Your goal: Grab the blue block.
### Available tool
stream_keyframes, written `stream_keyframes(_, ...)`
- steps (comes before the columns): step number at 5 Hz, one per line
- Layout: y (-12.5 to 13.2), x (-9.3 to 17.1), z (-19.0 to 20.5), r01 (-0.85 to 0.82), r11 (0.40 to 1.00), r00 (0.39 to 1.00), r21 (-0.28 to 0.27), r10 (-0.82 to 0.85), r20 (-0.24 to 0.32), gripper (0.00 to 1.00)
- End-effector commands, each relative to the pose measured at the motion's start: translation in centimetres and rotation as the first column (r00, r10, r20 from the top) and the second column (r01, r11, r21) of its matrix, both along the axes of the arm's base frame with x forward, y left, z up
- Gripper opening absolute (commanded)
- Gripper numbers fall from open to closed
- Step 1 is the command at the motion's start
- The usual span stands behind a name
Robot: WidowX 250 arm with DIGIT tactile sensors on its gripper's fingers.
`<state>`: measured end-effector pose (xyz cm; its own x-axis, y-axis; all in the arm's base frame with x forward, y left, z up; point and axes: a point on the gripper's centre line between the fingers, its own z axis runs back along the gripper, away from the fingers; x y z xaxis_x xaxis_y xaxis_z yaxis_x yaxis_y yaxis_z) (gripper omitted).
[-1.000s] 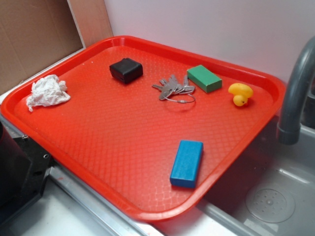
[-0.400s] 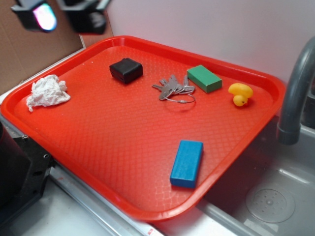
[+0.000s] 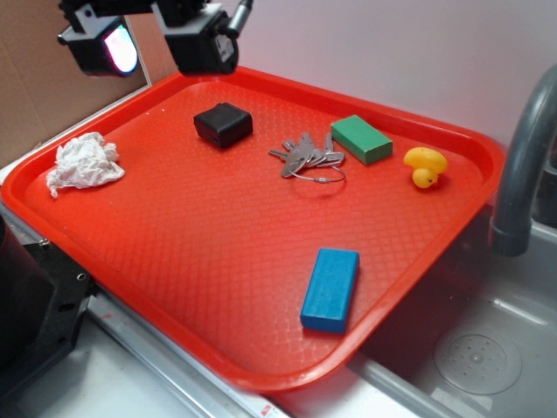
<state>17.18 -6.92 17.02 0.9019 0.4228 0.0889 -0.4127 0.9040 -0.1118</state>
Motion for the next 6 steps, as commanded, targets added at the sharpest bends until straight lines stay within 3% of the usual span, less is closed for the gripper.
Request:
stream_keyframes(1,-1.3,2.0,-1.4,-0.049,0.999,0.996,-0.007,0.049,0.079,1.00)
stream_keyframes(3,-4.1,4.7,-7.0,-0.070,0.997,0.997,-0.013,0.070,0.037,1.00)
stream_keyframes(5,-8.0,6.7,-10.3,0.027,0.999,0.998,-0.026,-0.028,-0.049,1.00)
stream_keyframes(6,-10.5,6.4,-11.4,0.083,0.996,0.991,-0.019,-0.085,-0.100,1.00)
